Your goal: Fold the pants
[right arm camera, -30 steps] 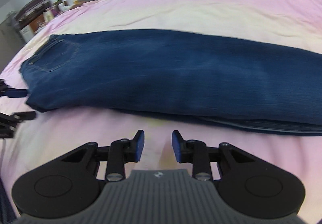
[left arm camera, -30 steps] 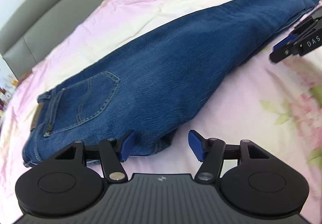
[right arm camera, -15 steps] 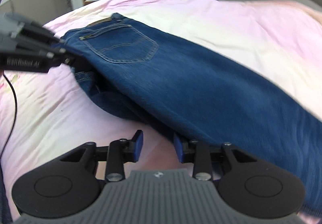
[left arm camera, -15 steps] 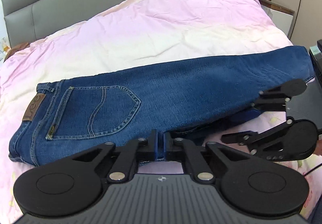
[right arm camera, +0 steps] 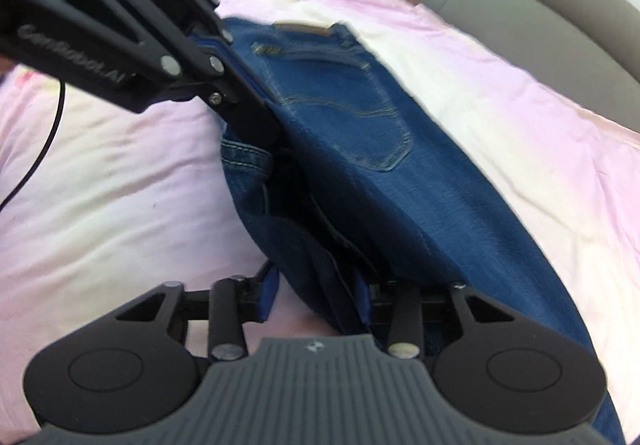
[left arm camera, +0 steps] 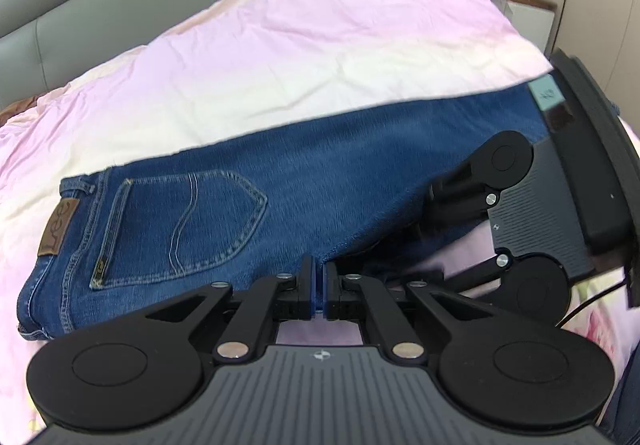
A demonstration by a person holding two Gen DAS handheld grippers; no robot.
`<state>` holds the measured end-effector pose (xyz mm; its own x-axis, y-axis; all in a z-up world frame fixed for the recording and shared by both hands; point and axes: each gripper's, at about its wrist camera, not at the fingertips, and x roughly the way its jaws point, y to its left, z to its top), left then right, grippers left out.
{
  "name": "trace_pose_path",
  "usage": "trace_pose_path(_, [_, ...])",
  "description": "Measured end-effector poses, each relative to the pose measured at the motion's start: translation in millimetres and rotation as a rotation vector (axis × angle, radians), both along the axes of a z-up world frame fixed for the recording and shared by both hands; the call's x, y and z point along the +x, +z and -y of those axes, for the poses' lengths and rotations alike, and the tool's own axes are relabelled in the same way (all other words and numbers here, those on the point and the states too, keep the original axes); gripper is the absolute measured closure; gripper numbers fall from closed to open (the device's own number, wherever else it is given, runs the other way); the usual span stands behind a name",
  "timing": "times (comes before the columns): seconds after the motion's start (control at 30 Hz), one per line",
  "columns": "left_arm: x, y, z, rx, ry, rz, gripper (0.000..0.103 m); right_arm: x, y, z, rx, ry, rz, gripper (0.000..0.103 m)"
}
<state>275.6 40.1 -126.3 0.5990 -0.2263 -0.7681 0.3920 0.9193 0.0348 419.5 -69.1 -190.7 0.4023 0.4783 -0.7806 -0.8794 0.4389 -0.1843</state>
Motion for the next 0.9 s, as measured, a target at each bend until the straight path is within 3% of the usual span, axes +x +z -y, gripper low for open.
trace_pose_path(0.03, [-1.3, -2.3, -0.1, 0.002, -0.002, -0.010, 0.101, -0.4, -2.4, -1.4, -0.022, 0.012, -0.029, 0.100])
trace_pose_path(0.2, [-6.4, -19.2, -0.4, -0.013, 0.015, -0.089, 0.100, -19.7, -14.5, 3.2, -0.069, 0.050, -0.107, 0.103])
trace_pose_path(0.43, [-32.5, -36.1, -7.6, -0.036, 0.122, -0.161, 0.075, -35.4, -13.2, 23.2, -0.034, -0.014, -0.141, 0.103])
trace_pose_path(0.63, [-30.1, -52.1, -29.0, -0.338, 0.377, -0.215, 0.057, -39.9, 3.5, 54.6, -0.003, -0.111, -0.090, 0.103])
trace_pose_path(0.83, [-10.4, -53.2, -17.2, -0.316, 0.560, -0.181, 0.057, -33.6, 5.9, 73.0, -0.011, -0.192, -0.076, 0.096])
trace_pose_path(0.9, [-4.8, -54.5, -11.9, -0.294, 0.578, -0.213, 0.077, -36.1, 7.2, 85.2, -0.014, -0.215, -0.072, 0.086])
